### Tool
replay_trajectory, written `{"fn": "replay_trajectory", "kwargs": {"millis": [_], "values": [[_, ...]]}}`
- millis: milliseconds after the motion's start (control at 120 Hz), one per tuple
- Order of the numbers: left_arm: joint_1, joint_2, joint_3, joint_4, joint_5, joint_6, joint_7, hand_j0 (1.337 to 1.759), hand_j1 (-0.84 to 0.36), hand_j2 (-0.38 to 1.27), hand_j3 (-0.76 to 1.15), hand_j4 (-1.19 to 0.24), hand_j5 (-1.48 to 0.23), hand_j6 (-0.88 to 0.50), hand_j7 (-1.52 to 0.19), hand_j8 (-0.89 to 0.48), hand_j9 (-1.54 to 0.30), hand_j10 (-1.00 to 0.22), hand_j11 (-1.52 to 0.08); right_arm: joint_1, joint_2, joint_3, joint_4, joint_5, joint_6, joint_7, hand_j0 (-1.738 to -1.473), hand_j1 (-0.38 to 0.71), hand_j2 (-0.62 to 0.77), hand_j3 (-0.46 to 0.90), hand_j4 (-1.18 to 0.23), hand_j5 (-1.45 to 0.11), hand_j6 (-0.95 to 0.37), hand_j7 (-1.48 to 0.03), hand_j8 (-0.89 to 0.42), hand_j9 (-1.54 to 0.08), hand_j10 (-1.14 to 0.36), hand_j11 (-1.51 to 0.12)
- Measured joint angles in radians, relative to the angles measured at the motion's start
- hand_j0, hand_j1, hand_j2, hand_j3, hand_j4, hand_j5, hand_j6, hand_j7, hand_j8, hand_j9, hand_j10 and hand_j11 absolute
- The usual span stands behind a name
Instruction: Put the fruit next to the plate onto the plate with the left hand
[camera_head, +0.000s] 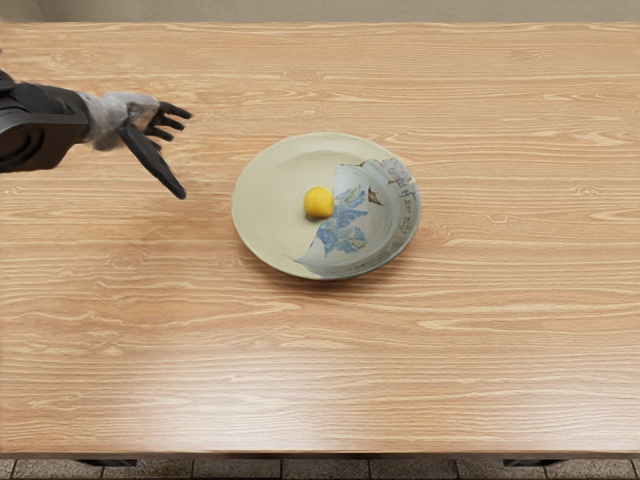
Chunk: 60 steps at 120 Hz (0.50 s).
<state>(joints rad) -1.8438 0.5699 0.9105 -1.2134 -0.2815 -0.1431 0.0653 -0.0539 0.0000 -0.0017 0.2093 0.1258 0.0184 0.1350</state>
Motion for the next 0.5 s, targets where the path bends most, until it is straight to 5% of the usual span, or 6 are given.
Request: {"fn": "replay_trajectory", "kwargs": {"millis": [58,175,500], "values": [[0.001,0.136,0.053,-0.024,0.026,-0.179,0.002,1.658,0.31,0.02,0.00,-0.06,-0.08,-0.06,-0.08,-0.06,-0.08,-0.06,-0.09,0.000,0.000,0.000,0.000,0.000,0.000,0.000,-1.658,-0.34,0.00,0.00,-0.01,-0.01,-0.01,-0.01,-0.01,-0.01,-0.01,-0.01],[0.002,0.151,0.101,-0.045,0.075,-0.374,0.003,1.658,0.32,0.01,0.00,-0.04,-0.05,-0.04,-0.05,-0.03,-0.05,-0.04,-0.05,0.000,0.000,0.000,0.001,0.000,0.000,0.000,-1.658,-0.34,0.00,0.00,-0.01,-0.01,-0.01,-0.01,-0.01,-0.01,-0.01,-0.01],[0.002,0.151,0.124,-0.055,0.098,-0.464,0.004,1.658,0.34,0.00,0.00,-0.01,-0.02,-0.01,-0.02,-0.01,-0.02,-0.01,-0.02,0.000,0.000,0.000,0.001,0.000,0.000,0.000,-1.658,-0.34,0.00,0.00,-0.01,-0.01,-0.01,-0.01,-0.01,-0.01,-0.01,-0.01]]}}
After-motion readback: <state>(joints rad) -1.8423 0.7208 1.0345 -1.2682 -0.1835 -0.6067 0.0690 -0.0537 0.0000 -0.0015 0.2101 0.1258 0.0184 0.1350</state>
